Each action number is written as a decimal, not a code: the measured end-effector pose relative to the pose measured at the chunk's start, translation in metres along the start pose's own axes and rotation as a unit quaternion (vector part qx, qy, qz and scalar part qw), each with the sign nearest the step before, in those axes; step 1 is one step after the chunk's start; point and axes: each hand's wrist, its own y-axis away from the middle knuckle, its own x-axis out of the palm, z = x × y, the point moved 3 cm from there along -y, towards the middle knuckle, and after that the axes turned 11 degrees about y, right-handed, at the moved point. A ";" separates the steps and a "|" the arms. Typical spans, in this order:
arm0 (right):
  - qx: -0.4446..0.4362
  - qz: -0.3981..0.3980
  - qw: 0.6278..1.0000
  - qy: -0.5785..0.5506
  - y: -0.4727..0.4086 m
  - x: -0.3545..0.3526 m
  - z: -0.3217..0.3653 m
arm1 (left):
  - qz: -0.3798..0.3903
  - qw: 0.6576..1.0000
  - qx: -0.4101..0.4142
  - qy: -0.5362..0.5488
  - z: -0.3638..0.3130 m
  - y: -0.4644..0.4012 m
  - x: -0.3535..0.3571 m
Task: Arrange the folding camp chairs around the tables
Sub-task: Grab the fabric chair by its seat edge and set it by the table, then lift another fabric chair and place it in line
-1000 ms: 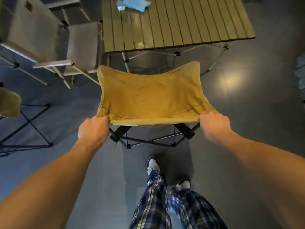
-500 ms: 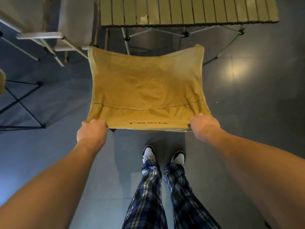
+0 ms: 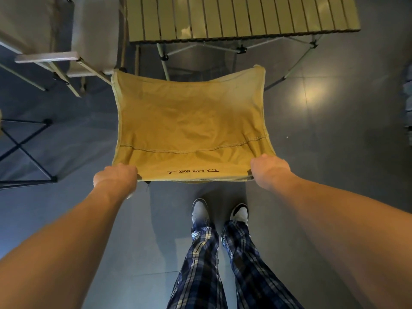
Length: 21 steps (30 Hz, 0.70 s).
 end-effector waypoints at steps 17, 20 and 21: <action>0.203 -0.029 0.934 -0.293 0.125 0.080 -0.131 | -0.022 0.945 0.325 -0.041 -0.258 0.096 -0.094; 0.256 -0.034 0.895 -0.365 0.168 0.145 -0.165 | -0.048 0.918 0.375 -0.120 -0.338 0.153 -0.076; 0.271 -0.033 0.881 -0.386 0.184 0.169 -0.173 | -0.054 0.907 0.393 -0.140 -0.363 0.173 -0.065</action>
